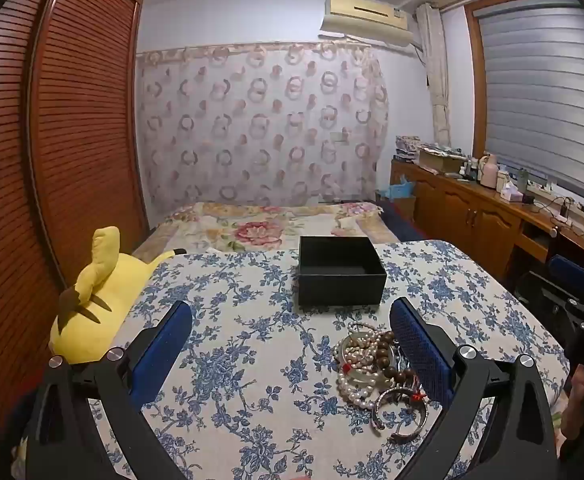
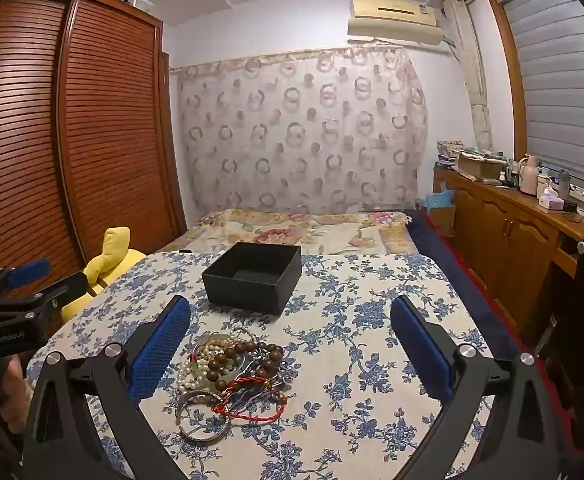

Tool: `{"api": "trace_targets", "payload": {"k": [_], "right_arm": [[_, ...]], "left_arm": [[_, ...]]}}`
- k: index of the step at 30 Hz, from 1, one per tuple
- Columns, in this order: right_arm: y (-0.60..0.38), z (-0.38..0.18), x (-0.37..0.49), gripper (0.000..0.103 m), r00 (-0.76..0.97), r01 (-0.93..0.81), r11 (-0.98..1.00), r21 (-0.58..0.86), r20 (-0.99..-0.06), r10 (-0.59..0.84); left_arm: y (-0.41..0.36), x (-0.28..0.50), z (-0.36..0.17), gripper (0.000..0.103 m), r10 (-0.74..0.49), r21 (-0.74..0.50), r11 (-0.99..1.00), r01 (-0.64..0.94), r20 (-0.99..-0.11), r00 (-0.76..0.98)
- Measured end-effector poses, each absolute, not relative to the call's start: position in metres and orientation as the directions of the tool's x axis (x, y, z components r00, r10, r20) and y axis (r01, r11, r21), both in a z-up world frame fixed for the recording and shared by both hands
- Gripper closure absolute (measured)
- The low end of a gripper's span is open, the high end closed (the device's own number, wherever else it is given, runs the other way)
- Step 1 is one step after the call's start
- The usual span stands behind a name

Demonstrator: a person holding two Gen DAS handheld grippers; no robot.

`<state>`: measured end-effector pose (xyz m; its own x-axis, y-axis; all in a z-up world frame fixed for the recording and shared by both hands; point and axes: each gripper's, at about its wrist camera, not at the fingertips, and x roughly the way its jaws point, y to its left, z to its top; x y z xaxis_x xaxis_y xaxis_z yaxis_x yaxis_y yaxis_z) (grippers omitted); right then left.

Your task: Organize jewelry

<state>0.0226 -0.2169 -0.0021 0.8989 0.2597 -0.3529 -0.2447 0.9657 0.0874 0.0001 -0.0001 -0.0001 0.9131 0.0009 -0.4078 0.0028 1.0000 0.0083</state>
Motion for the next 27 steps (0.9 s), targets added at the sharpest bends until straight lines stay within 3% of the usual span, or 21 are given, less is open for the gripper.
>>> {"api": "trace_targets", "payload": {"k": [27], "right_arm": [[-0.217, -0.002, 0.024, 0.002, 0.894, -0.242, 0.967, 0.075, -0.37, 0.253]], "left_arm": [[0.0, -0.004, 0.013, 0.007, -0.002, 0.009, 1.0, 0.006, -0.4, 0.916]]}}
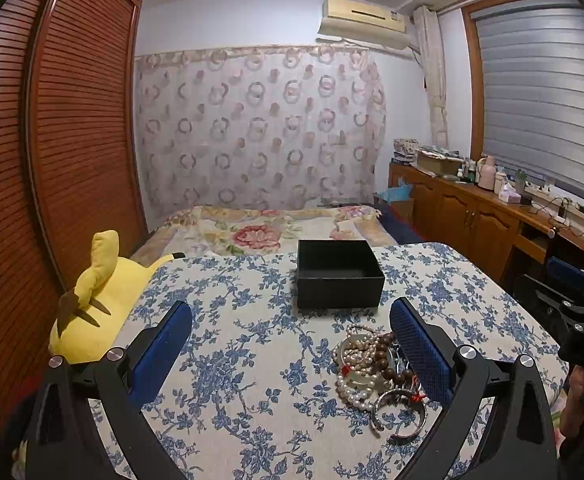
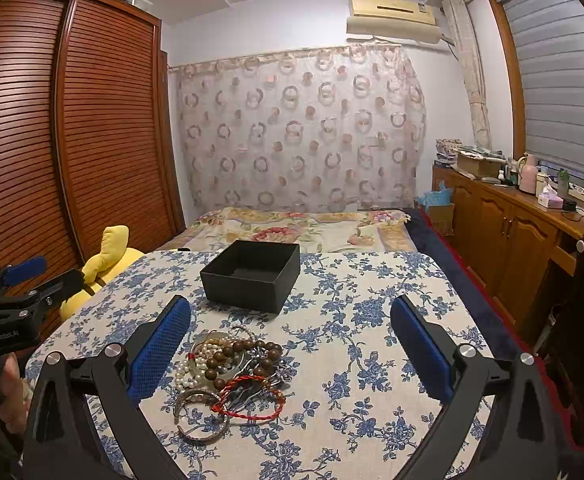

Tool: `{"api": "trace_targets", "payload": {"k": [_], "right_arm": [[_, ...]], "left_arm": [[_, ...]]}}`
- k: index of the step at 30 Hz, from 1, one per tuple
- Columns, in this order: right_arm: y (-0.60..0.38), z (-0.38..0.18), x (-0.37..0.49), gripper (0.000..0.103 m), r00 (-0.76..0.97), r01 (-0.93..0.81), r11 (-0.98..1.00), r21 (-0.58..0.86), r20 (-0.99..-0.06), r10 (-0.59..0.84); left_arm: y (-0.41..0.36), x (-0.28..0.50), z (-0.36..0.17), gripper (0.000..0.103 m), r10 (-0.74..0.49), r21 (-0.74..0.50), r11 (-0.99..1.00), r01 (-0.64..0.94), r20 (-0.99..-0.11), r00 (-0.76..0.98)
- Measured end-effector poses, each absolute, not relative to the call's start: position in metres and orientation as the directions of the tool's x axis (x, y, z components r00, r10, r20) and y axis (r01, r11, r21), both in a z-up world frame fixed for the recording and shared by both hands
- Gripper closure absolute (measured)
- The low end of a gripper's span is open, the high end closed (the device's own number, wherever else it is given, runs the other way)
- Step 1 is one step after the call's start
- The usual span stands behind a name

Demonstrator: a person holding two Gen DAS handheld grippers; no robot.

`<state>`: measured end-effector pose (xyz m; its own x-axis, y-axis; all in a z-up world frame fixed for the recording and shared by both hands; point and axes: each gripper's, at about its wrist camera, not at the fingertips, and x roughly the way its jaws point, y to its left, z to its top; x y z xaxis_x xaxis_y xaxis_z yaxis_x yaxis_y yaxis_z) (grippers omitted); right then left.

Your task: Organize jewelry

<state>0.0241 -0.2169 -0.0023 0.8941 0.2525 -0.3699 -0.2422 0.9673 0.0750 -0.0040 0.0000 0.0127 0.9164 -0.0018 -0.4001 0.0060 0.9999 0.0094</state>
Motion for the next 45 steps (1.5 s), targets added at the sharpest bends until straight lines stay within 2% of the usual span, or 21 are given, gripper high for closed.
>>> {"api": "trace_targets", "payload": {"k": [45], "right_arm": [[-0.221, -0.0024, 0.0214, 0.002, 0.893, -0.246, 0.965, 0.086, -0.366, 0.261]], "left_arm": [[0.0016, -0.0045, 0.0121, 0.007, -0.003, 0.012, 1.0, 0.009, -0.387, 0.922]]}}
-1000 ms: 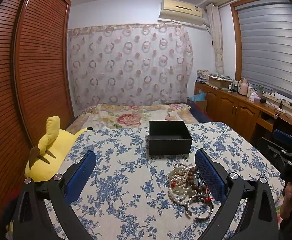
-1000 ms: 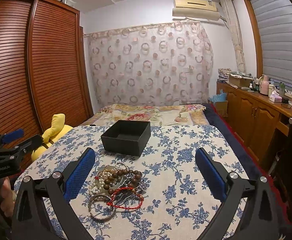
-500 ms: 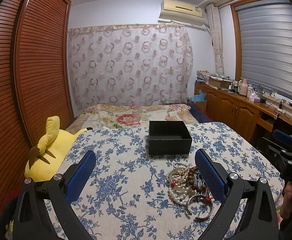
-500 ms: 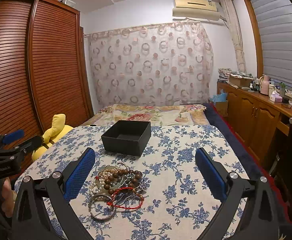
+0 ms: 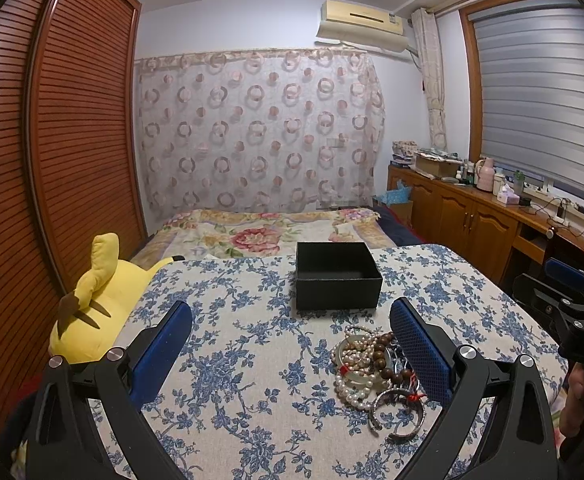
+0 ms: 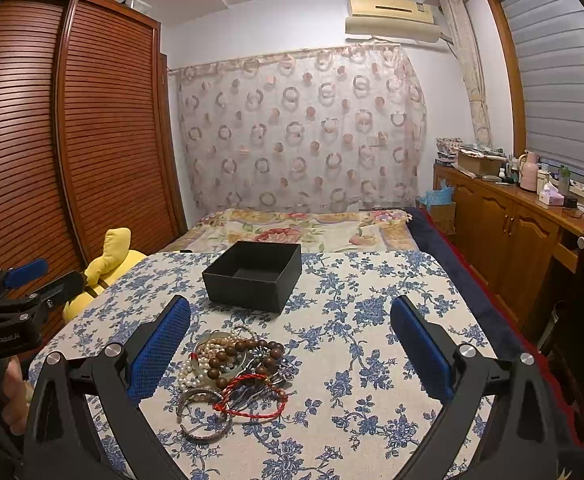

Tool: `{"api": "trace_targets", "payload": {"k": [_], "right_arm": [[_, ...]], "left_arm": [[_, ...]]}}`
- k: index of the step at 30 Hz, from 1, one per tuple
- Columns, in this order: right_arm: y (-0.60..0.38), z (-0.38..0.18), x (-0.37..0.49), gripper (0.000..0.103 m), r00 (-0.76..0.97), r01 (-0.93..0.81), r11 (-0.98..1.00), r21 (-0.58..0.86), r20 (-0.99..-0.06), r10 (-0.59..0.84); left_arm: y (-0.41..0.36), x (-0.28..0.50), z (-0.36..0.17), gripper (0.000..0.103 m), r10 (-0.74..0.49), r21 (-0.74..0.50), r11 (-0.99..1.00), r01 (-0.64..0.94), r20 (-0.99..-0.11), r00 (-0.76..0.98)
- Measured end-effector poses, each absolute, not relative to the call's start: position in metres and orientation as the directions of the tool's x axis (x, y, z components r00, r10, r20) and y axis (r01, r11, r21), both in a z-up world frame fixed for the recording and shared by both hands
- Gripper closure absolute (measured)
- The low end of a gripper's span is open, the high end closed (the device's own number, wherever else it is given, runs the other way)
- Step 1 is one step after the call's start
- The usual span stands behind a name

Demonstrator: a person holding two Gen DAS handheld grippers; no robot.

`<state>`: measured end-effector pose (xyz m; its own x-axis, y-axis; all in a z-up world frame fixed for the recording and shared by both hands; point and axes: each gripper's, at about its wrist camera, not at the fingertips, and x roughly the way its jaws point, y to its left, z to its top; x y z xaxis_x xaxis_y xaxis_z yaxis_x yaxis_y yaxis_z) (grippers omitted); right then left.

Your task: Organize jewelry

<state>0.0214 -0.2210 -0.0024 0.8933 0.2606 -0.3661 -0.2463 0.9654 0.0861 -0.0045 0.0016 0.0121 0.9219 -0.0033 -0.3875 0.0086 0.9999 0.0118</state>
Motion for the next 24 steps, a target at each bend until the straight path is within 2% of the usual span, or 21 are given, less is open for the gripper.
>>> {"api": "trace_targets", "payload": {"k": [24], "right_arm": [[-0.2197, 0.0003, 0.0215, 0.002, 0.889, -0.255, 0.964, 0.082, -0.372, 0.266]], "left_arm": [[-0.0027, -0.0053, 0.0133, 0.007, -0.014, 0.012, 1.0, 0.02, -0.397, 0.918]]}}
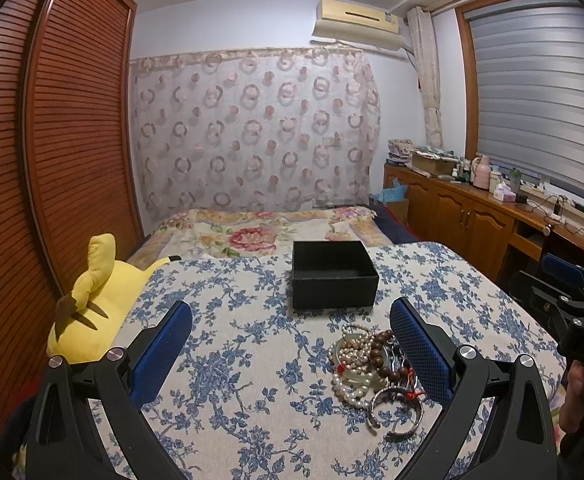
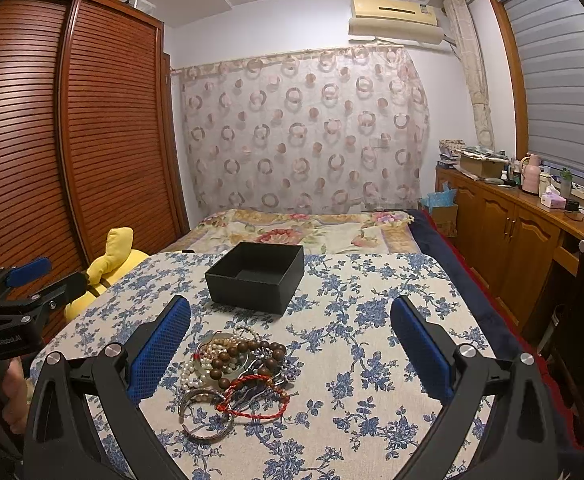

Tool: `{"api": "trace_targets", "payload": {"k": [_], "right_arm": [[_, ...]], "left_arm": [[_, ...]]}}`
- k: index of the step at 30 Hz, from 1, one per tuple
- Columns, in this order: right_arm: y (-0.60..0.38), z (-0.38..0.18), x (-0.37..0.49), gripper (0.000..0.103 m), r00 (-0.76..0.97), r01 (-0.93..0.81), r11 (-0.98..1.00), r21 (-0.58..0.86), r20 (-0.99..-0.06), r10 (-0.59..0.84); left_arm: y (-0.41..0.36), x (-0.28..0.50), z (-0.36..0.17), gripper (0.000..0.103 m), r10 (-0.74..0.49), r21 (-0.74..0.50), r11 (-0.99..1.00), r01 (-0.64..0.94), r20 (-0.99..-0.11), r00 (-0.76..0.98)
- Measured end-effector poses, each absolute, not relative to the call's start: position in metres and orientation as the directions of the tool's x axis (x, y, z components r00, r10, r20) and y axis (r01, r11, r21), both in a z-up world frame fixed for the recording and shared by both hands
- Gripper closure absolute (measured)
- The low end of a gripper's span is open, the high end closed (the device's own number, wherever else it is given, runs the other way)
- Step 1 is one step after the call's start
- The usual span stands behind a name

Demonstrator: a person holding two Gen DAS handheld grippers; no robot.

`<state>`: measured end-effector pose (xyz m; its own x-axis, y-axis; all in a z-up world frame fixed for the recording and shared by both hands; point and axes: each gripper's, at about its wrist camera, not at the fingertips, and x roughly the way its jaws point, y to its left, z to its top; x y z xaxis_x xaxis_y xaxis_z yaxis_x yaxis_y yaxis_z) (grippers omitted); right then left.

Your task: Organize jewelry

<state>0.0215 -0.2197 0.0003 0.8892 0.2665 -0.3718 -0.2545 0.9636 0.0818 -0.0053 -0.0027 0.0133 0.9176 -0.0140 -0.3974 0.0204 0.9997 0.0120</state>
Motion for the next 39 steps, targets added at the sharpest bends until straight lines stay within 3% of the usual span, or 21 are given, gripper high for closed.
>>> {"api": "trace_targets", "payload": {"k": [7, 21, 33, 39], "right_arm": [[-0.221, -0.012, 0.025, 0.002, 0.858, -0.29, 0.954, 0.078, -0.42, 0.295], [-0.234, -0.057, 0.043, 0.029, 0.77, -0.344, 0.935, 0.09, -0.543, 0.336], [-0.24, -0.077, 0.047, 0.034, 0.74, -0.349, 0.934, 0.078, -0.588, 0.326], [-0.249, -0.079, 0.049, 0.034, 0.742, -0.329, 0.941, 0.08, -0.594, 0.311]], "left_arm": [[-0.001, 0.006, -0.01, 0.007, -0.052, 0.013, 0.998, 0.065, -0.475, 0.878], [-0.02, 0.024, -0.07, 0.007, -0.162, -0.006, 0.979, 0.204, -0.634, 0.757], [-0.067, 0.039, -0.102, 0.007, -0.272, -0.027, 0.927, 0.375, -0.737, 0.618], [-0.081, 0.048, -0.113, 0.027, -0.291, -0.035, 0.91, 0.414, -0.766, 0.574]]}}
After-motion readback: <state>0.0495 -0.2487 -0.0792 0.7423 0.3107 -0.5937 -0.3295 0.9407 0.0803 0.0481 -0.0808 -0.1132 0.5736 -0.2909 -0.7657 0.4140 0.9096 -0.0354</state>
